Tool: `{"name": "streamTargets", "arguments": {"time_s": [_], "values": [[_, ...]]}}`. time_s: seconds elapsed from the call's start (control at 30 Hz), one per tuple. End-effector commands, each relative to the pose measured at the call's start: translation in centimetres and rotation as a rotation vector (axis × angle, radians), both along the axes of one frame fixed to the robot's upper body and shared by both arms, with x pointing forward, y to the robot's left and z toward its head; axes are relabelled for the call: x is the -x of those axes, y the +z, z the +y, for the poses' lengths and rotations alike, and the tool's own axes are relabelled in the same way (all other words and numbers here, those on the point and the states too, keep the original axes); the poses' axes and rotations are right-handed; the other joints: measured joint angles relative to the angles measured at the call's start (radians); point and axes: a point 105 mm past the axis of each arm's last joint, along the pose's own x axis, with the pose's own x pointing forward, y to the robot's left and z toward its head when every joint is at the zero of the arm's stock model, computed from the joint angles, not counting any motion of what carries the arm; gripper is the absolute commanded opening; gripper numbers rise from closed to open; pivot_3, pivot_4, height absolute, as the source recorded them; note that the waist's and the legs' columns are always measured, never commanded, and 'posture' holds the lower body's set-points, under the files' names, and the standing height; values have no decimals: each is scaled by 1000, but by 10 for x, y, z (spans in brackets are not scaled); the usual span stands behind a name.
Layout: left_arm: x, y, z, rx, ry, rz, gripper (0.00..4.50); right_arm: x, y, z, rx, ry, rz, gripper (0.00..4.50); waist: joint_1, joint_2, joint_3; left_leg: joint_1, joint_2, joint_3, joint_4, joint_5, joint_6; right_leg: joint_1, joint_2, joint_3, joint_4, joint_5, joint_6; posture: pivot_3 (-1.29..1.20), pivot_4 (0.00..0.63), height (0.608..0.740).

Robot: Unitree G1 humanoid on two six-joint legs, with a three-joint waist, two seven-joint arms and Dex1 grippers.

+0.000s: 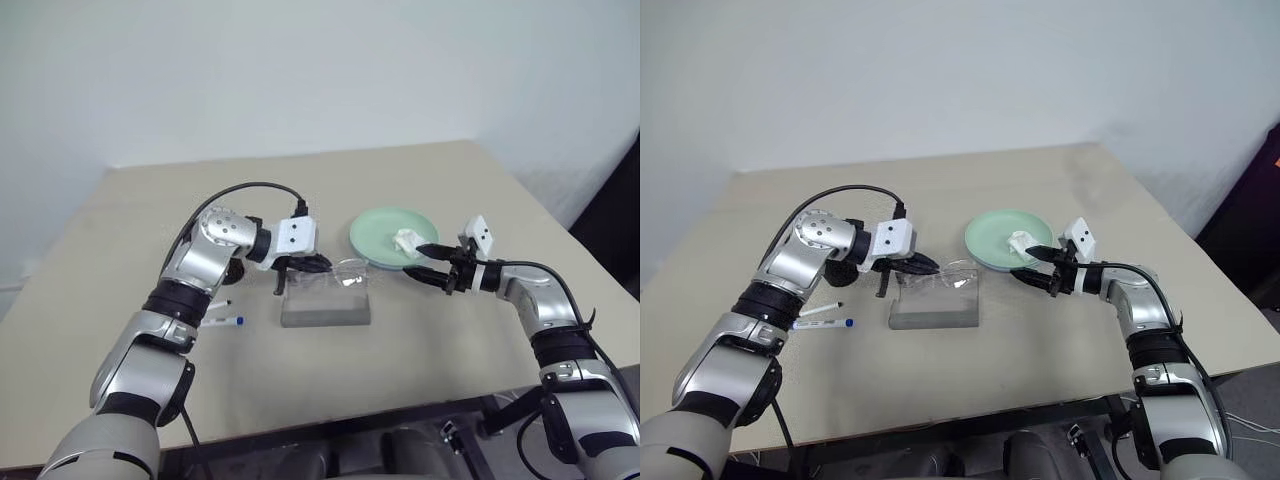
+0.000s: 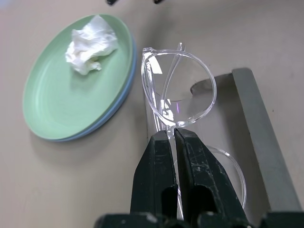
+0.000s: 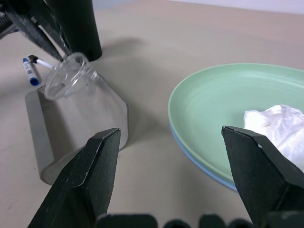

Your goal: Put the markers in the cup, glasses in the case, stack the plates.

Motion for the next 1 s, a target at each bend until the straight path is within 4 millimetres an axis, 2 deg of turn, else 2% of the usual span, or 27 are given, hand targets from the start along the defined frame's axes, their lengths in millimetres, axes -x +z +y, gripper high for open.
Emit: {"name": "streamTargets", "arguments": {"time_s": [0.03, 0.57, 0.77, 0.87, 1.0], "values": [[-3, 3, -3, -57, -38, -66, 37, -6, 19, 0, -13, -5, -75, 3695, 0, 0, 0, 0, 0, 0, 0, 0, 0, 0, 0, 0, 0, 0, 0, 0, 0, 740], [5, -32, -5, -161, -80, -66, 37, -6, 18, 4, -24, -7, -77, 3695, 0, 0, 0, 0, 0, 0, 0, 0, 0, 0, 0, 0, 0, 0, 0, 0, 0, 740], [7, -39, -5, -174, -83, -60, 37, -6, 17, 5, -22, -8, -76, 3695, 0, 0, 0, 0, 0, 0, 0, 0, 0, 0, 0, 0, 0, 1, 1, 0, 0, 740], [14, -39, -7, -148, -95, -3, 37, -7, 17, 5, -20, -8, -76, 3695, 0, 0, 0, 0, 0, 0, 0, 0, 0, 0, 0, 0, 0, 1, 1, 0, 0, 740], [13, -31, -9, -110, -79, 3, 968, -7, 17, 6, -21, -6, -76, 3695, 0, 0, 0, 0, 0, 0, 0, 0, 1, 0, 0, 0, 0, 1, 1, 0, 0, 740]]}}
